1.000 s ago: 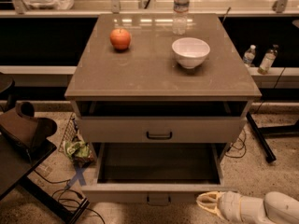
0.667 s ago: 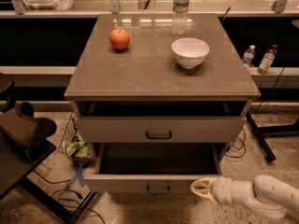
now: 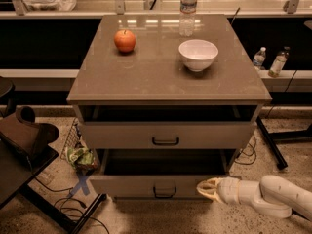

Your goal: Close middle drawer

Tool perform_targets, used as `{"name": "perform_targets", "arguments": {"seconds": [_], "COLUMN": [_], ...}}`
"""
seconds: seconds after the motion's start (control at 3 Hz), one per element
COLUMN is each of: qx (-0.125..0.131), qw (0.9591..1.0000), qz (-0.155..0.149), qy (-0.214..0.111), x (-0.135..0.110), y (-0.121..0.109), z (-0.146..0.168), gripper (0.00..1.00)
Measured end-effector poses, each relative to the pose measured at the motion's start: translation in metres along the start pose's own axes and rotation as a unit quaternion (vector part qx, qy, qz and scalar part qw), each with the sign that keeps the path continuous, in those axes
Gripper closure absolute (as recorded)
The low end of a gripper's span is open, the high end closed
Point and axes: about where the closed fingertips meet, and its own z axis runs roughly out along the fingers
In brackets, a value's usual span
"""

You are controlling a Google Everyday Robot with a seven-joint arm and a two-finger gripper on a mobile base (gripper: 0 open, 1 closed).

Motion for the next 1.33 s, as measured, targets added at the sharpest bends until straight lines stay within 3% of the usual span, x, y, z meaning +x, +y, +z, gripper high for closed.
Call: {"name": "perform_targets", "arguments": {"seconds": [1.0,1.33], "qx": [0.011,0.011], "qw": [0.9993,0.9993], "qz": [-0.007,-0.007], "qy": [-0.035,-0.035], "x": [0.021,0.021], "y": [-0.079,-0.076], "z": [0.029,0.028], "gripper": [1.0,1.0]}}
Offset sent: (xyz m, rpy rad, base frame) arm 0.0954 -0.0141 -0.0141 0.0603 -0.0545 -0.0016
